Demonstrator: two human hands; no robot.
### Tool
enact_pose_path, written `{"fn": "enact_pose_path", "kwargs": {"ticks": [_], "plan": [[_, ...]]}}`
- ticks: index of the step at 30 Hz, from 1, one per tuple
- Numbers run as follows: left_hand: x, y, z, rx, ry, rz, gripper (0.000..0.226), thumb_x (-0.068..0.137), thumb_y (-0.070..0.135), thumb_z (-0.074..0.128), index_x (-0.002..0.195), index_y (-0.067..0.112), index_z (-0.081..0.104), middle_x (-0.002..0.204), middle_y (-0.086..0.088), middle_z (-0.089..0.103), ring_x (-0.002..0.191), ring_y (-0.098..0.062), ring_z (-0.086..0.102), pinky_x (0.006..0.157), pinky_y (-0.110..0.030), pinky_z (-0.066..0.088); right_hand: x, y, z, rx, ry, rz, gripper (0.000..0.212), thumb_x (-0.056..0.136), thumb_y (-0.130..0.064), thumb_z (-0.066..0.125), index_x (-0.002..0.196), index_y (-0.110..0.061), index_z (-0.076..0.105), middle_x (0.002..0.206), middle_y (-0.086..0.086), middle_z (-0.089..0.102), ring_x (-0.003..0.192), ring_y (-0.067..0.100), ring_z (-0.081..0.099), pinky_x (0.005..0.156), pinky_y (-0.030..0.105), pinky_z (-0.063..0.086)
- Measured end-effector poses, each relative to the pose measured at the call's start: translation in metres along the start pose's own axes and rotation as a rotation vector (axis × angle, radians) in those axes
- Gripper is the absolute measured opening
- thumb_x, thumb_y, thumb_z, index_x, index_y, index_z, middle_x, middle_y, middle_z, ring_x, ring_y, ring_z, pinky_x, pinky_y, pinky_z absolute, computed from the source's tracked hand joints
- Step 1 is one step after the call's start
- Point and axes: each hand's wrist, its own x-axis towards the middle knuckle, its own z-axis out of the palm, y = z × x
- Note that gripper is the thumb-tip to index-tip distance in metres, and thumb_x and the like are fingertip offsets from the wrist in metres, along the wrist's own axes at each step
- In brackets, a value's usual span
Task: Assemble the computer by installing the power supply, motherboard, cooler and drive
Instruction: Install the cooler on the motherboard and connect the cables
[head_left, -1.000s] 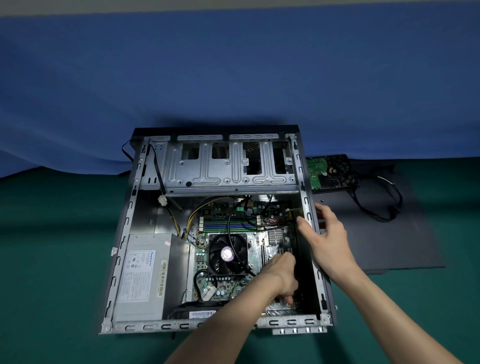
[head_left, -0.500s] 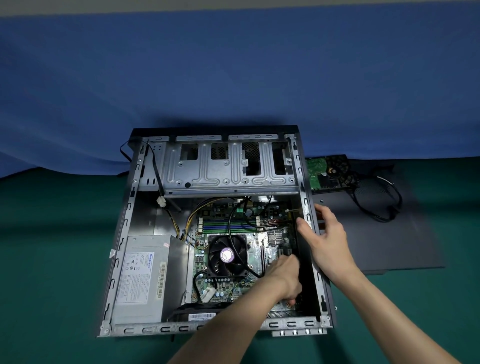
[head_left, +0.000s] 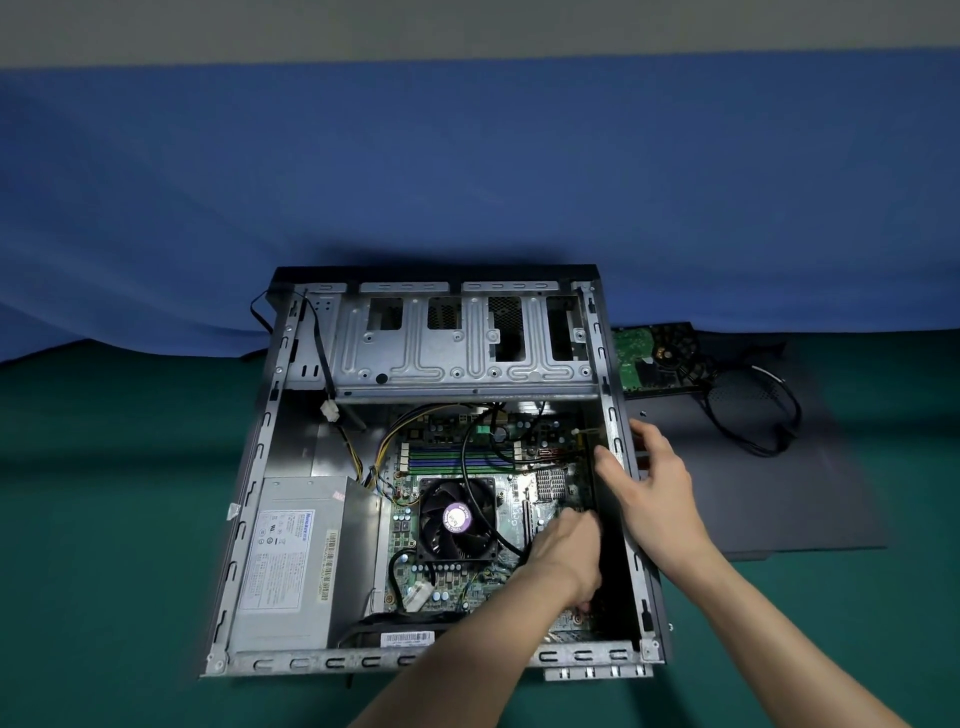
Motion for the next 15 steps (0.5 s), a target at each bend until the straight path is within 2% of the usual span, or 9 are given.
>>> {"fn": "enact_pose_path", "kwargs": {"ticks": [5, 10, 15], "plan": [[0.0018, 0.0004, -0.0026, 0.061, -0.057, 0.005, 0.039, 0.078, -0.011, 0.067, 0.112, 0.002, 0.054, 0.105, -0.015, 0.056, 0.087, -0.029, 0.066, 0.079, -0.038, 0.057, 0.0005, -0.0008, 0.0003, -0.012, 0.004, -0.010, 0.048, 0.089, -0.029, 0.065, 0.133, -0.018, 0.048, 0.111, 0.011, 0.061, 0.083, 0.018, 0.046, 0.082, 0.030, 0.040], [0.0037, 0.0016, -0.0026, 0.113, -0.056, 0.027, 0.045, 0.075, -0.012, 0.069, 0.116, 0.001, 0.054, 0.112, -0.015, 0.051, 0.097, -0.031, 0.061, 0.086, -0.039, 0.054, 0.0018, 0.0011, 0.0002, 0.002, -0.010, 0.003, 0.050, 0.089, -0.030, 0.064, 0.134, -0.020, 0.047, 0.113, 0.011, 0.061, 0.084, 0.018, 0.045, 0.088, 0.037, 0.044], [-0.0035, 0.0050, -0.0033, 0.193, 0.007, 0.084, 0.039, 0.078, -0.017, 0.057, 0.113, 0.001, 0.053, 0.112, -0.017, 0.049, 0.104, -0.034, 0.051, 0.093, -0.041, 0.045, 0.0016, 0.0023, -0.0007, 0.016, 0.006, -0.003, 0.048, 0.088, -0.029, 0.065, 0.132, -0.019, 0.049, 0.088, 0.004, 0.051, 0.074, 0.016, 0.042, 0.074, 0.028, 0.035]]}}
